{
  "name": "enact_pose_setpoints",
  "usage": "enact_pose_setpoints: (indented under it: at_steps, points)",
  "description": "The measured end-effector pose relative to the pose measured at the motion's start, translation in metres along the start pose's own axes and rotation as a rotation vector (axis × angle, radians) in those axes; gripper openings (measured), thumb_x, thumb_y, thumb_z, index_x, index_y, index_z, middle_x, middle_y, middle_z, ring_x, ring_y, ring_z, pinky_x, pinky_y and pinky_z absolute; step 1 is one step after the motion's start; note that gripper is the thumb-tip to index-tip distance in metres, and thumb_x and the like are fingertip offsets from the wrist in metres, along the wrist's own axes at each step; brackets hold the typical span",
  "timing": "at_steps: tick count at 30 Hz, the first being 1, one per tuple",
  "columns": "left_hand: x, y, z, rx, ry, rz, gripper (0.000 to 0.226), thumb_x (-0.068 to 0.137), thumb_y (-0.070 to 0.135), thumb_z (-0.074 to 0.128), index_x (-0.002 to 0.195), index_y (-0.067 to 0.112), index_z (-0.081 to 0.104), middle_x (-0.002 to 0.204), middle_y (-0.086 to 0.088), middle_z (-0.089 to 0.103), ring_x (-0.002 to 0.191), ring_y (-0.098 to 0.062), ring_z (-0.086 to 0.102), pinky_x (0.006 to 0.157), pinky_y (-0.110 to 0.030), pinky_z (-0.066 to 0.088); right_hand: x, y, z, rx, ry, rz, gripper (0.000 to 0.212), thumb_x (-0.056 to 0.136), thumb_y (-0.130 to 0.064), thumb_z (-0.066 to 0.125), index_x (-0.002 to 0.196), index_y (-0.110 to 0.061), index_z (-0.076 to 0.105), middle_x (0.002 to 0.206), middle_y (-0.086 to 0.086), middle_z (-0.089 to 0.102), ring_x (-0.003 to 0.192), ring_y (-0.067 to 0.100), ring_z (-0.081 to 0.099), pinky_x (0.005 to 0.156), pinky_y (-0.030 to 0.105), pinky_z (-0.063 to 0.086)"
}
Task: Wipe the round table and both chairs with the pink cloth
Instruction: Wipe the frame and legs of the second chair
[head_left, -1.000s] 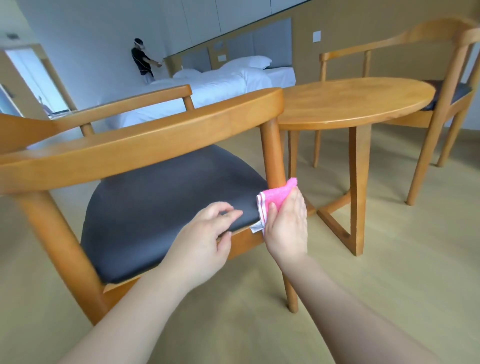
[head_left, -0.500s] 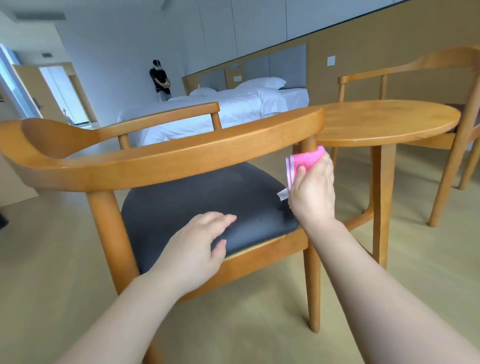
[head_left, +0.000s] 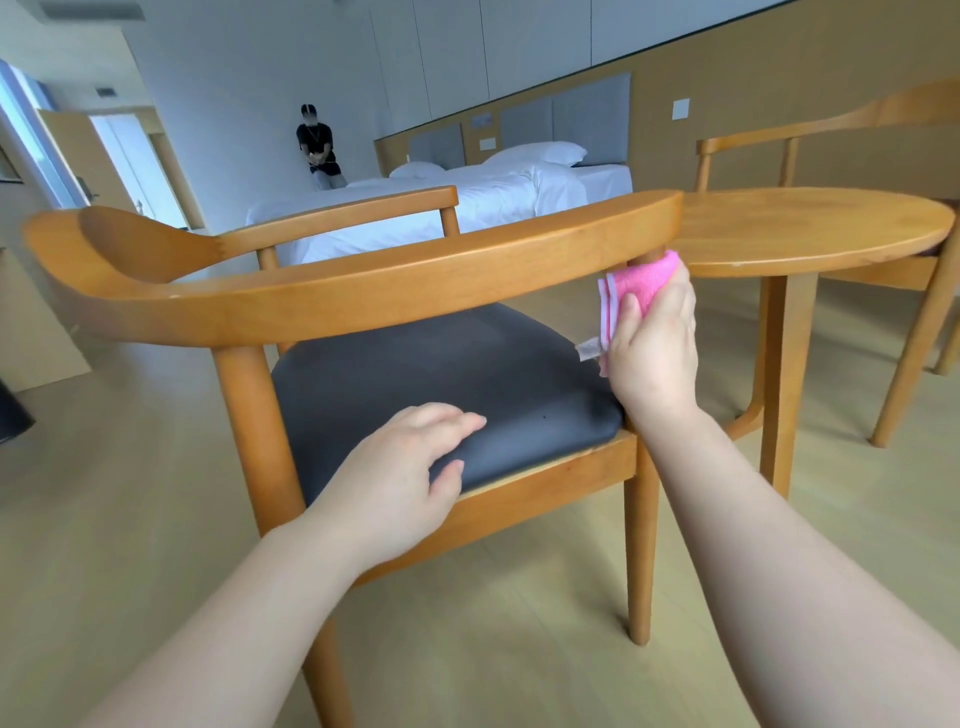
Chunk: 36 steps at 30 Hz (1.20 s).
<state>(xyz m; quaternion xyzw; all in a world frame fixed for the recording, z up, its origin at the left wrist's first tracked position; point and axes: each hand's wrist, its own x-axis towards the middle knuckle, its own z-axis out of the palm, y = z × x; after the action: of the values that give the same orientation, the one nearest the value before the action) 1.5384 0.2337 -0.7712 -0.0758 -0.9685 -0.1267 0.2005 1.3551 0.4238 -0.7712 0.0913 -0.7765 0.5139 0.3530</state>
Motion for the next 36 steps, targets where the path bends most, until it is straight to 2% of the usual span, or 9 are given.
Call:
enact_pose_setpoints:
  at_steps: [5,10,15,21,26,31,36]
  points:
    - [-0.013,0.002,-0.004,0.035,-0.043,0.040,0.045,0.094,0.021,0.050,0.138,0.033,0.047,0.137,0.019,0.045,0.122,0.005,0.036,0.089,-0.010,0.034,-0.037,0.041,0.004,-0.001,-0.050,0.040,0.056,0.100,-0.029,0.036,0.151,-0.019,0.017,0.151,0.007,0.033,0.137,0.025,0.034,0.108,0.042,0.035]
    - [-0.039,0.000,-0.019,0.051,-0.114,0.087,0.042,0.093,0.019,0.051,0.133,0.030,0.053,0.130,0.019,0.050,0.119,0.002,0.041,0.097,-0.024,0.042,-0.086,0.077,0.010,0.036,-0.103,0.229,0.055,0.101,-0.031,0.032,0.152,-0.018,0.016,0.153,0.006,0.030,0.140,0.022,0.029,0.113,0.047,0.031]
    - [-0.071,-0.010,-0.038,0.075,-0.195,0.134,0.034,0.090,0.011,0.053,0.118,0.024,0.066,0.117,0.015,0.061,0.109,-0.002,0.053,0.092,-0.022,0.045,-0.097,0.075,0.015,0.083,-0.086,0.352,0.057,0.102,-0.033,0.029,0.153,-0.014,0.011,0.156,0.007,0.023,0.143,0.023,0.023,0.116,0.047,0.025]
    - [-0.101,-0.029,-0.055,0.110,-0.274,0.101,0.042,0.081,0.010,0.045,0.112,0.027,0.069,0.114,0.019,0.063,0.108,-0.001,0.055,0.094,-0.018,0.043,-0.122,0.077,0.023,0.062,-0.062,0.412,0.057,0.104,-0.024,0.027,0.153,-0.012,0.000,0.162,0.003,0.002,0.148,0.017,0.002,0.120,0.032,0.006]
    - [-0.122,-0.054,-0.061,0.168,-0.303,0.043,0.042,0.080,0.009,0.047,0.109,0.030,0.069,0.112,0.020,0.063,0.107,-0.001,0.056,0.091,-0.013,0.040,-0.138,0.072,0.038,0.050,-0.050,0.413,0.059,0.103,-0.017,0.026,0.152,-0.009,-0.006,0.161,0.007,-0.009,0.148,0.021,-0.008,0.111,0.019,-0.007]
    - [-0.129,-0.065,-0.057,0.143,-0.330,-0.007,0.041,0.081,0.011,0.044,0.108,0.031,0.069,0.113,0.020,0.062,0.107,-0.002,0.057,0.092,-0.020,0.044,-0.152,0.059,0.050,0.074,-0.056,0.351,0.060,0.102,-0.015,0.026,0.150,-0.003,-0.008,0.159,0.013,-0.014,0.147,0.023,-0.013,0.117,0.029,-0.010]
    - [-0.124,-0.063,-0.056,0.141,-0.260,-0.014,0.038,0.082,0.009,0.045,0.103,0.028,0.069,0.107,0.017,0.064,0.102,-0.008,0.058,0.087,-0.027,0.048,-0.174,0.039,0.063,0.098,-0.064,0.276,0.063,0.098,-0.020,0.024,0.150,-0.002,-0.007,0.159,0.014,-0.011,0.147,0.022,-0.012,0.115,0.023,-0.012]
